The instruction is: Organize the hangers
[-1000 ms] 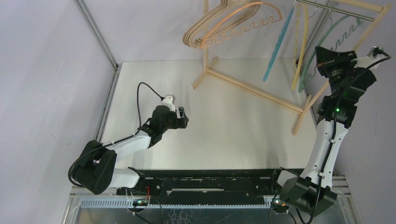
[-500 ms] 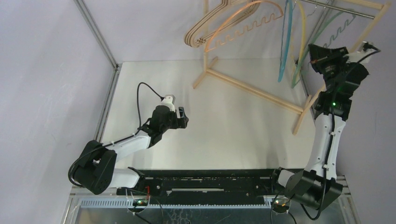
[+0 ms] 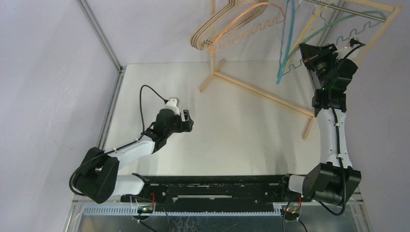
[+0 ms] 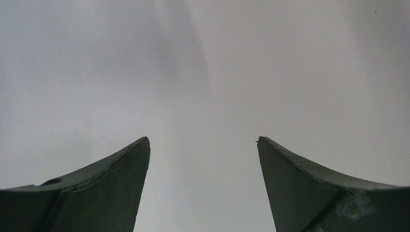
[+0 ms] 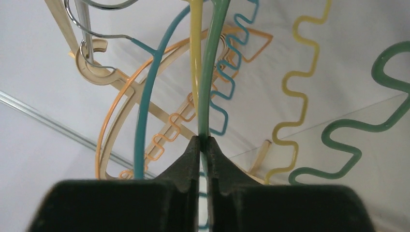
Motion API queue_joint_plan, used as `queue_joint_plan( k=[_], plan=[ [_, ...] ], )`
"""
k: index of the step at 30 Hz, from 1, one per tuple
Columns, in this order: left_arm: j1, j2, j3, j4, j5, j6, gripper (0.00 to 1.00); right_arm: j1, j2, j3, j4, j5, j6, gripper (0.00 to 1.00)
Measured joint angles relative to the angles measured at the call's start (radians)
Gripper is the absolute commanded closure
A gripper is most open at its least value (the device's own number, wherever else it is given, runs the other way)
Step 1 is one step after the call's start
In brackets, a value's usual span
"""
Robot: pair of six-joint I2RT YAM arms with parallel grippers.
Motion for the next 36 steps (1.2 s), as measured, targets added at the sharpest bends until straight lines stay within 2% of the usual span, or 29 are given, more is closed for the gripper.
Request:
queue_joint_plan(
  k=[1,7,15,18,20,22,28,36],
  plan=[
    [0.000,0.000,0.000,0.000,-0.001,0.000,0.11,0.006,-0.003,-0.002,0.003,0.004,-0.003,0.69],
    [0.000,0.000,0.000,0.000,-0.001,0.000,0.07,0.023,-0.054,-0.063,-0.070,0.054,-0.047,0.41],
    [0.000,0.000,0.000,0.000,-0.001,-0.001,0.06,0.022,-0.185,-0.129,-0.223,0.127,-0.109,0.26],
    [0.000,0.000,0.000,0.001,-0.001,-0.001,0.01,0.022,-0.290,-0.153,-0.276,0.171,-0.135,0.24],
    [0.000,0.000,0.000,0.002,-0.001,-0.001,0.00,0.026,-0.356,-0.160,-0.309,0.198,-0.151,0.18],
    [0.000,0.005,0.000,0.002,-0.001,-0.002,0.01,0.040,-0.422,-0.170,-0.342,0.230,-0.171,0.01],
    [0.000,0.038,0.000,-0.001,-0.003,-0.002,0.01,0.183,-0.562,-0.247,-0.433,0.313,-0.265,0.00],
    [0.000,0.037,0.010,-0.019,-0.052,-0.002,0.01,0.442,-0.563,-0.489,-0.469,0.459,-0.386,0.00]
  ],
)
